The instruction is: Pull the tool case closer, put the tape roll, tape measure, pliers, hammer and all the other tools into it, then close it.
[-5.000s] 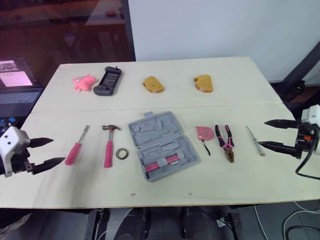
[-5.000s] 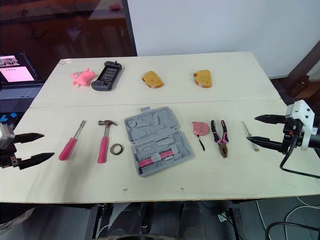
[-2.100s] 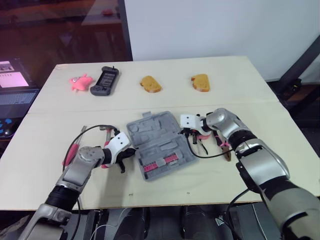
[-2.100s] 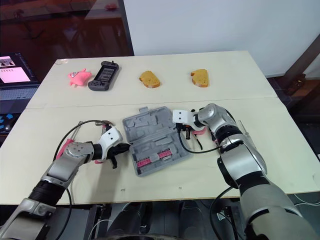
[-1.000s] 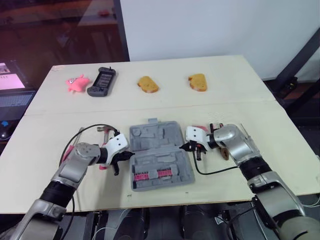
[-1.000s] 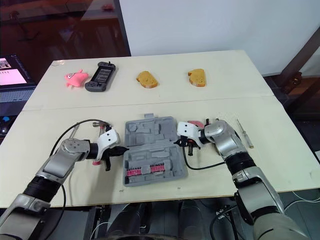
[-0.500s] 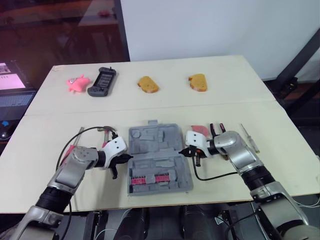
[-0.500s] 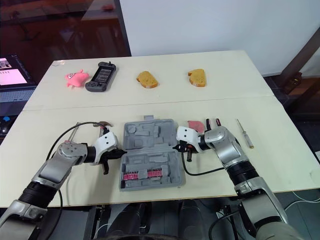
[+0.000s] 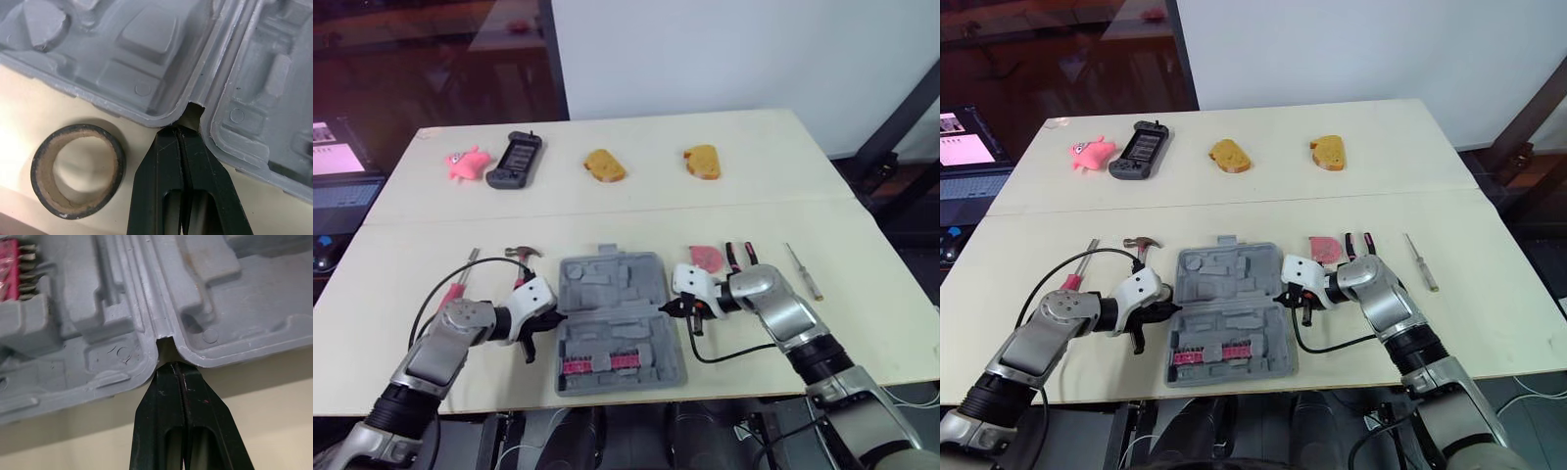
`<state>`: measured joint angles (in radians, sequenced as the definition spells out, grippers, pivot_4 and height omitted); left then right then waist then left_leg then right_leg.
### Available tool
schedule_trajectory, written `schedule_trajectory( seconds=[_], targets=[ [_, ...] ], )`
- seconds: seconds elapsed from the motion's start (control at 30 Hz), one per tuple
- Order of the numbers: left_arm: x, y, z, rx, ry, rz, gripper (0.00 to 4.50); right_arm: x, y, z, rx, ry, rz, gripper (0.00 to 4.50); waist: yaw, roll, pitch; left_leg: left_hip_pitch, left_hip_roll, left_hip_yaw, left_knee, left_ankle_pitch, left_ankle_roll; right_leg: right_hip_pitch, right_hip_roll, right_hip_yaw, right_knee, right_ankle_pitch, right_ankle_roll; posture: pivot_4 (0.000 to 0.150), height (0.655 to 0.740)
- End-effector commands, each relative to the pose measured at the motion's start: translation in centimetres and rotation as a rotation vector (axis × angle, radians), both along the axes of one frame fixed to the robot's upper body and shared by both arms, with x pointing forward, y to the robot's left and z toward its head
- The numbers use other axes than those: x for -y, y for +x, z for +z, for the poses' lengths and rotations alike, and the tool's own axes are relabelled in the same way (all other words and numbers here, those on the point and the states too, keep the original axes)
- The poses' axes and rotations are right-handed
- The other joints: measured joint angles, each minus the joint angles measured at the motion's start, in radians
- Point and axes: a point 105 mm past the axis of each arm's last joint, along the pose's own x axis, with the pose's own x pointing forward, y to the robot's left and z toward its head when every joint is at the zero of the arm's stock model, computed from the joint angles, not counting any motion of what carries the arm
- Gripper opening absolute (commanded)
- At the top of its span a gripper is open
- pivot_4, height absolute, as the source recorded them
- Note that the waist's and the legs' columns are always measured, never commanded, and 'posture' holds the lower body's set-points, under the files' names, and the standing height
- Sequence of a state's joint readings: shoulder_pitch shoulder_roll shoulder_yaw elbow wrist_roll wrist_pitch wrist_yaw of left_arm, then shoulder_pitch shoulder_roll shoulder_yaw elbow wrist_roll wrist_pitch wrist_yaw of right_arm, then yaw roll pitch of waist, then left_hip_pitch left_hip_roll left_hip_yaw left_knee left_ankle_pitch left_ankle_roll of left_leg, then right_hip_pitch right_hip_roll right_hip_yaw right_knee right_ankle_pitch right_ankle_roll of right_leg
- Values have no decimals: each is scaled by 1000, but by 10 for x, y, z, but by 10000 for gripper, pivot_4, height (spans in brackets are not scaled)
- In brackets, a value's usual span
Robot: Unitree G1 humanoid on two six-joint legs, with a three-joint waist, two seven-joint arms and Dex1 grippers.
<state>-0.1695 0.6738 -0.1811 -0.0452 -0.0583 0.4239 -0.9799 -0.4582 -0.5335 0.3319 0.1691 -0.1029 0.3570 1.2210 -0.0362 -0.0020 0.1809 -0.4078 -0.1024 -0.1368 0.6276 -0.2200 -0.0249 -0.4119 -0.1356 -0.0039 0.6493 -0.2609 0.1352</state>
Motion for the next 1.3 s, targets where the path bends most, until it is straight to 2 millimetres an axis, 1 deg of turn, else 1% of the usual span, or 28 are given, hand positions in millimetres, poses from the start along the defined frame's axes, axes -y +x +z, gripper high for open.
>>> schedule_trajectory(
  seconds=[0.03, 0.17, 0.33, 0.5, 0.7, 0.8, 0.9, 0.97, 1.07, 1.3],
  targets=[
    [13, -7, 1, 1, -42, -24, 0, -5, -9, 5, 0, 16, 27, 339, 2, 0, 0, 0, 0, 0, 0, 0, 0, 0, 0, 0, 0, 0, 0, 1500, 7400],
    [18, -15, -2, -18, -53, -30, 0, -2, -12, 5, -5, 11, 12, 339, 11, 0, 0, 0, 0, 0, 0, 0, 0, 1, 0, 0, 0, 0, 0, 1500, 7400],
    [16, -22, -5, -37, -46, -23, 0, 0, -15, 3, -18, 4, 10, 339, 23, 0, 0, 0, 0, 0, 1, 0, 0, 1, 0, 0, 0, 0, 0, 1500, 7400],
    [12, -20, -5, -33, -34, -11, 0, 0, -14, 3, -19, 4, 8, 339, 23, 0, 0, 0, 0, 0, 0, 0, 0, 1, 0, 0, -1, 0, 0, 1500, 7400],
    [16, -20, -6, -34, -47, -18, 0, 5, -9, 2, -12, -6, -20, 339, 23, 0, 0, 0, 0, 0, 0, 0, 0, 1, 0, 0, -1, 0, 0, 1500, 7400],
    [18, -19, -6, -32, -47, -19, 0, 5, -9, 2, -19, -10, -13, 339, 24, 0, 0, 1, 0, 0, 0, 0, 0, 1, 0, 0, -1, 0, 0, 1500, 7400],
    [21, -19, -7, -33, -50, -27, 0, 2, -17, 2, -53, -7, 7, 339, 25, 0, 0, 1, 0, 0, 1, 0, 0, 2, 0, 0, -1, 0, 0, 1500, 7400],
    [24, -23, -9, -47, -49, -52, 0, 2, -21, 0, -69, -13, 12, 339, 26, 0, 0, 1, 0, 0, 1, 0, 0, 2, 0, 0, -1, 0, 0, 1500, 7400],
    [26, -29, -11, -59, -51, -61, 0, 3, -24, -1, -77, -17, 11, 339, 25, 0, 0, 1, 0, 0, 1, -1, 1, 2, 0, 0, -2, 0, 0, 1500, 7400],
    [29, -32, -11, -71, -55, -71, 0, 8, -29, -2, -91, -24, 2, 339, 26, 0, 0, 1, 0, 0, 1, -1, 1, 2, 0, 0, -2, 0, 0, 1500, 7400]
  ],
)
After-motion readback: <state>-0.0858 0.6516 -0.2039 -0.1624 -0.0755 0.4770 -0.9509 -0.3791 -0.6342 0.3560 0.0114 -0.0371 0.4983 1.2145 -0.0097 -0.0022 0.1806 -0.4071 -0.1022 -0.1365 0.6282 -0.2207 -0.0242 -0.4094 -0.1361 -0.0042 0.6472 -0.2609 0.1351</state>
